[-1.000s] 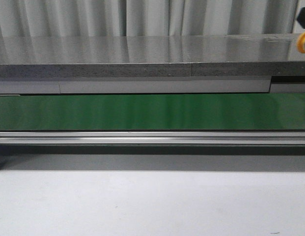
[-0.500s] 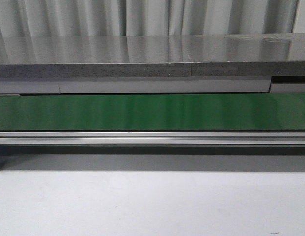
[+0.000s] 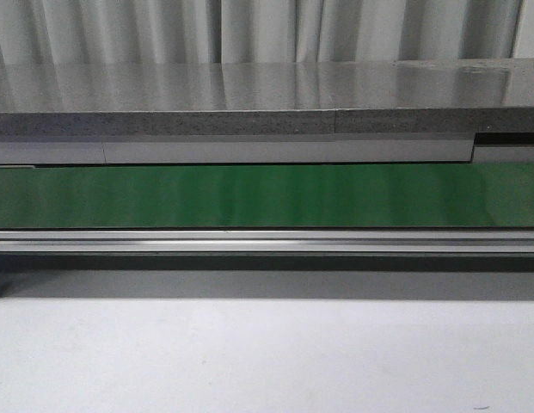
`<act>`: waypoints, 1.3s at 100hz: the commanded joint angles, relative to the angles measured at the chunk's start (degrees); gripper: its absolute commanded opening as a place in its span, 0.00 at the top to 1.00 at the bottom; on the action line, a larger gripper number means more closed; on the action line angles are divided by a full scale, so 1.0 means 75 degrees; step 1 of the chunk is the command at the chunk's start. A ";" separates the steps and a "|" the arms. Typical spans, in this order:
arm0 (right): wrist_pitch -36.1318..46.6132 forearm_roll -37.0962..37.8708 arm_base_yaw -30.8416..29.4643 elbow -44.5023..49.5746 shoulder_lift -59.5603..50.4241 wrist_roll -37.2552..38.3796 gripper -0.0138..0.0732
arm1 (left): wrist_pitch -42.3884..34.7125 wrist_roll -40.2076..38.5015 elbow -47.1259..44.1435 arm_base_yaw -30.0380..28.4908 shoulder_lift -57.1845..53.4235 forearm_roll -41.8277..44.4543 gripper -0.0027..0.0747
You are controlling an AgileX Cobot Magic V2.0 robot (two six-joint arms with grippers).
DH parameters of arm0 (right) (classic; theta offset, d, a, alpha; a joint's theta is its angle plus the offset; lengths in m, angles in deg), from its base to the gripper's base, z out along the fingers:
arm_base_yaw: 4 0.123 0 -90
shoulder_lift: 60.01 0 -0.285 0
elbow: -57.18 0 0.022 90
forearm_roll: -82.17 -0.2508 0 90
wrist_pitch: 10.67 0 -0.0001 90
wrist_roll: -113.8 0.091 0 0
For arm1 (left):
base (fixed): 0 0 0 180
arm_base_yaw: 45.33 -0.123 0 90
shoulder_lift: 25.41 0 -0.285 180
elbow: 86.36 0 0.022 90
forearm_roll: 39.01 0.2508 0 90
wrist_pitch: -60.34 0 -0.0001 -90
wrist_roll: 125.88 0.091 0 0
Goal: Move button from left to right
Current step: 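Carry the button with the right gripper into the green tray, release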
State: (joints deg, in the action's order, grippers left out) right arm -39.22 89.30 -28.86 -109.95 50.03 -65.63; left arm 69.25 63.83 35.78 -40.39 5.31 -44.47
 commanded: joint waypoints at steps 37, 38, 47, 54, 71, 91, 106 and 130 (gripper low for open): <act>0.0361 -0.0266 -0.0009 -0.0254 -0.0310 -0.0076 0.59 | -0.0670 -0.0019 0.0198 0.0055 0.0052 -0.0065 0.96; 0.0362 -0.0266 -0.0009 -0.0254 -0.0310 -0.0076 0.58 | -0.0670 -0.0019 0.0198 0.0055 0.0052 -0.0065 0.96; 0.0452 -0.0266 -0.0009 -0.0254 -0.0310 -0.0076 0.47 | -0.0670 -0.0019 0.0198 0.0055 0.0052 -0.0065 0.96; 0.0514 -0.0266 -0.0009 -0.0254 -0.0310 -0.0076 0.40 | -0.0670 -0.0019 0.0198 0.0055 0.0052 -0.0065 0.96; 0.0569 -0.0266 -0.0017 -0.0254 -0.0310 -0.0076 0.38 | -0.0670 -0.0019 0.0198 0.0055 0.0052 -0.0065 0.96; 0.0535 -0.0405 -0.0017 -0.0254 -0.0471 -0.0076 0.38 | -0.0670 -0.0019 0.0198 0.0055 0.0052 -0.0065 0.96; 0.0731 -0.0590 0.0033 -0.0254 -0.1022 -0.0076 0.38 | -0.0670 -0.0019 0.0198 0.0055 0.0052 -0.0065 0.96; 0.1086 -0.0712 0.0656 -0.0222 -0.2314 -0.0076 0.38 | -0.0670 -0.0019 0.0198 0.0055 0.0052 -0.0065 0.96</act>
State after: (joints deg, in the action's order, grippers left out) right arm -35.56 84.27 -26.06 -109.95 38.71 -65.73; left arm 69.25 63.83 35.78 -40.39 5.31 -44.47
